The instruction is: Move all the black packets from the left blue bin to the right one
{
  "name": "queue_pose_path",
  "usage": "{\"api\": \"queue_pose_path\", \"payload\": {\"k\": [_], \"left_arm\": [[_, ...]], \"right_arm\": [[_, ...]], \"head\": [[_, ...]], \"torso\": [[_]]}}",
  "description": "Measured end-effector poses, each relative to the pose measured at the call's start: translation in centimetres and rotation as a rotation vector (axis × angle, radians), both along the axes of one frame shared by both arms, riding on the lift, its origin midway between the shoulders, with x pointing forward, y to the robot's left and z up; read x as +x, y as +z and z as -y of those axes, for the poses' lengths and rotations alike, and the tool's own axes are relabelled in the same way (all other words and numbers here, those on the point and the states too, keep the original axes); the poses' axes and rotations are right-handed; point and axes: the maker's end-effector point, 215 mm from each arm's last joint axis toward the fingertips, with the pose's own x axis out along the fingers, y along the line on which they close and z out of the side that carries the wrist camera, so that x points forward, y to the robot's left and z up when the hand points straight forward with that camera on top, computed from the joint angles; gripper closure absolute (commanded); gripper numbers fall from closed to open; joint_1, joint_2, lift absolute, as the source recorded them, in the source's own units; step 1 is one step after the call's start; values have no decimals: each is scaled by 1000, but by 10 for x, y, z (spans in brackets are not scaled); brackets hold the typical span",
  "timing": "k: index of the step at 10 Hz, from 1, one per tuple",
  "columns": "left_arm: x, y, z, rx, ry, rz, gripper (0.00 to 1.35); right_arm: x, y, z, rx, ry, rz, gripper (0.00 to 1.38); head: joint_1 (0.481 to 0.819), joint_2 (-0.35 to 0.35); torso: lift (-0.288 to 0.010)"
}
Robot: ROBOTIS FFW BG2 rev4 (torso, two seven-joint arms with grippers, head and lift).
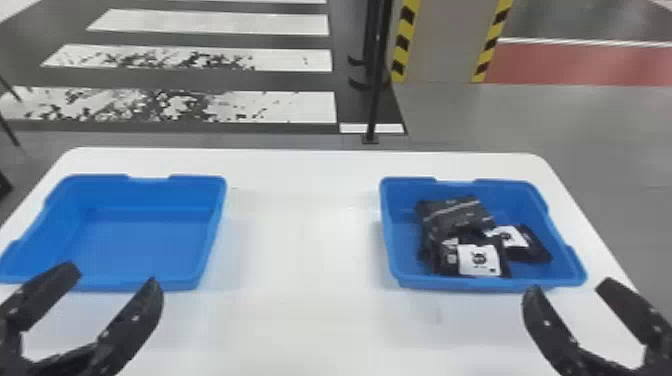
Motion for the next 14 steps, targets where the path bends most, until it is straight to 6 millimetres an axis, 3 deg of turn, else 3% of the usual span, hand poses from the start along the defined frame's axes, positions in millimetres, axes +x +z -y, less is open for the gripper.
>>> {"api": "queue_pose_path", "payload": {"k": [3,14], "left_arm": [[-2,-2,4,-5,-12,-11,151],[-3,-3,0,-7,0,-18,151]], "right_arm": [[3,5,-11,28,15,14,122],[4,11,-13,45,17,32,122]], "head": [[695,-31],[695,-19]], "torso": [[-185],[-185]]}}
